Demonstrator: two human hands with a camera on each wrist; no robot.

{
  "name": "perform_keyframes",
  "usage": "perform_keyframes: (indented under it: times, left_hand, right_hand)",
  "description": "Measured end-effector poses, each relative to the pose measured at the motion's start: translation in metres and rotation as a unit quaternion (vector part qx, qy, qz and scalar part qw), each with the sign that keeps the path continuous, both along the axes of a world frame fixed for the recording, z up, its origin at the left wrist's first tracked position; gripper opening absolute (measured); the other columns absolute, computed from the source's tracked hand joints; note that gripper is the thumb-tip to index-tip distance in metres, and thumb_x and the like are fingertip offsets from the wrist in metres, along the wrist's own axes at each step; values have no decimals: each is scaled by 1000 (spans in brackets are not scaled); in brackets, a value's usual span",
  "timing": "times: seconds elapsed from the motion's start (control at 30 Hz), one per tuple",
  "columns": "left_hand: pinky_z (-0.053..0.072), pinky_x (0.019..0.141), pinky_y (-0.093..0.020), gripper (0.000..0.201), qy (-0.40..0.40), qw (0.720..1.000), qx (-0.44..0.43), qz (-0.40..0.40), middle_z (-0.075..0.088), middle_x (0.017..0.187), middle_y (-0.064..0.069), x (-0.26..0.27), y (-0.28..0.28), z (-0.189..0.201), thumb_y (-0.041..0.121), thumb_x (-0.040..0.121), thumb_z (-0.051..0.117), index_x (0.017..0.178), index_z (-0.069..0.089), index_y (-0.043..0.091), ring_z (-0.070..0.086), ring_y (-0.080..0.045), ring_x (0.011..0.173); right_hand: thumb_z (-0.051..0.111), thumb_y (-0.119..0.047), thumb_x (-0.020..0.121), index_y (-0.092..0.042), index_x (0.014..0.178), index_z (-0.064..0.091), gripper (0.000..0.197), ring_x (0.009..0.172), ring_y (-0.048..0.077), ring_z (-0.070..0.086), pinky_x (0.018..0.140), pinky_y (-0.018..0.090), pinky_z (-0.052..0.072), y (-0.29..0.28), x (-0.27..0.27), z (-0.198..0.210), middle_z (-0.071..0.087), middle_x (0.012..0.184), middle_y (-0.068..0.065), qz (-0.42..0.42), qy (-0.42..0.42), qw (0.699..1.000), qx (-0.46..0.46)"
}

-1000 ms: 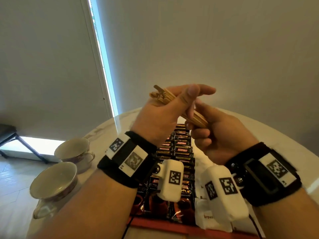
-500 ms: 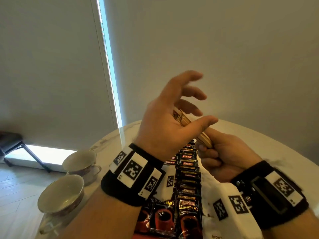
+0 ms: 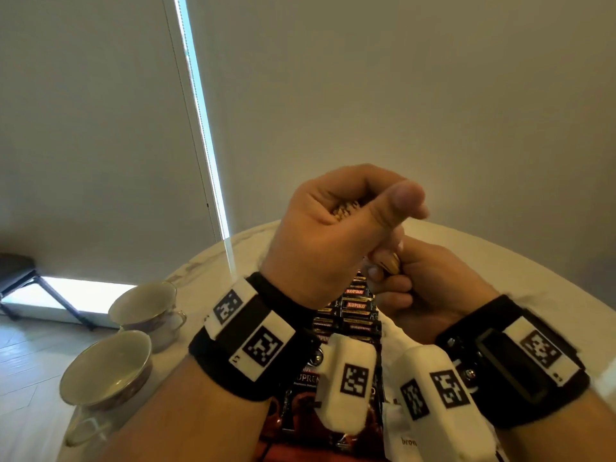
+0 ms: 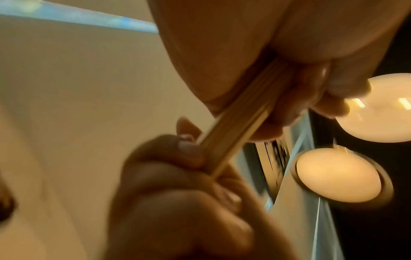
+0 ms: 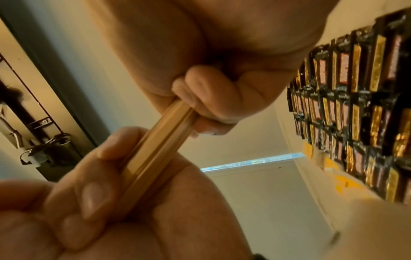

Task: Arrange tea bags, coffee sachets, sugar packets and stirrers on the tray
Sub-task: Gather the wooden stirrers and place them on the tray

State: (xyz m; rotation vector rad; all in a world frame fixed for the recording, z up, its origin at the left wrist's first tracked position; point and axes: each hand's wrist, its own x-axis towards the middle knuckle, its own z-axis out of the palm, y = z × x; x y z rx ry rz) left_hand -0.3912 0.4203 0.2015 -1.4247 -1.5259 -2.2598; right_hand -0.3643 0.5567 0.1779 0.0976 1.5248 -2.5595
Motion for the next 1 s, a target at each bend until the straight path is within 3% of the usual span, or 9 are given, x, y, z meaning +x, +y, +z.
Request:
perform_keyframes:
  times: [0.17,0.3,0.4,0.47,0.57,0.7,0.8,0.9,1.0]
  left_hand:
    - [41,62,-36,25,-20,999,29,20,51,54,11,0,-3,3,40,95,67,93,76,16,47,-12,47]
    - [48,60,-35,27,-161,985,59,28,38,53,3,5,-10,0,30,99,60,104,72,7,40,-14,48]
    - [58,74,-36,29,-258,964,30,55,38,55,2,6,-17,-8,30,104,55,116,70,8,53,-17,59]
    - [59,82,-42,30,-310,950,4,40,44,55,4,10,-17,-11,30,108,51,122,69,11,65,-19,75]
    - [57,91,-46,29,-379,925,-4,16,54,53,6,22,-10,-10,29,109,51,127,68,14,68,-18,88]
    - [60,89,-45,30,-416,909,16,-24,71,62,4,40,10,-2,31,109,51,130,67,16,75,-21,104]
    - [60,84,-43,30,-438,898,-2,-51,63,58,2,42,33,-1,30,109,52,129,68,13,77,-20,95]
    - [58,77,-40,30,-460,885,-65,-15,56,71,0,39,64,-7,35,105,61,122,71,12,64,-16,66]
    - [61,85,-46,43,-463,868,-176,38,68,102,-8,41,89,-16,48,100,65,121,65,10,69,-25,86]
  right_hand:
    - [67,-26,75,-10,81,60,19,44,7,36,40,17,28,-6,4,4,54,65,6,9,27,998,62]
    - [58,-27,99,-2,109,66,28,71,21,61,65,33,51,-2,12,13,72,81,8,-27,91,971,218]
    - [61,-25,97,-3,96,65,22,84,24,64,78,40,53,7,24,19,75,87,6,-36,129,943,306]
    - [68,-28,93,-7,88,65,21,80,20,61,73,35,50,8,35,23,74,90,11,-11,161,908,387]
    - [78,-36,85,-7,87,63,33,66,9,59,64,21,52,6,51,32,66,77,4,19,177,830,528]
    - [83,-34,80,-18,77,59,29,59,7,58,59,19,50,10,69,41,62,68,-3,4,179,794,581]
    - [81,-23,79,-18,72,56,27,61,18,62,60,22,51,20,81,38,65,72,11,-39,180,787,589]
    - [77,-15,81,-16,72,55,24,62,11,69,60,25,55,38,93,30,70,71,7,-95,144,812,558]
    - [78,-20,81,-18,70,55,25,51,6,64,50,24,50,62,99,14,72,68,6,-137,60,810,567]
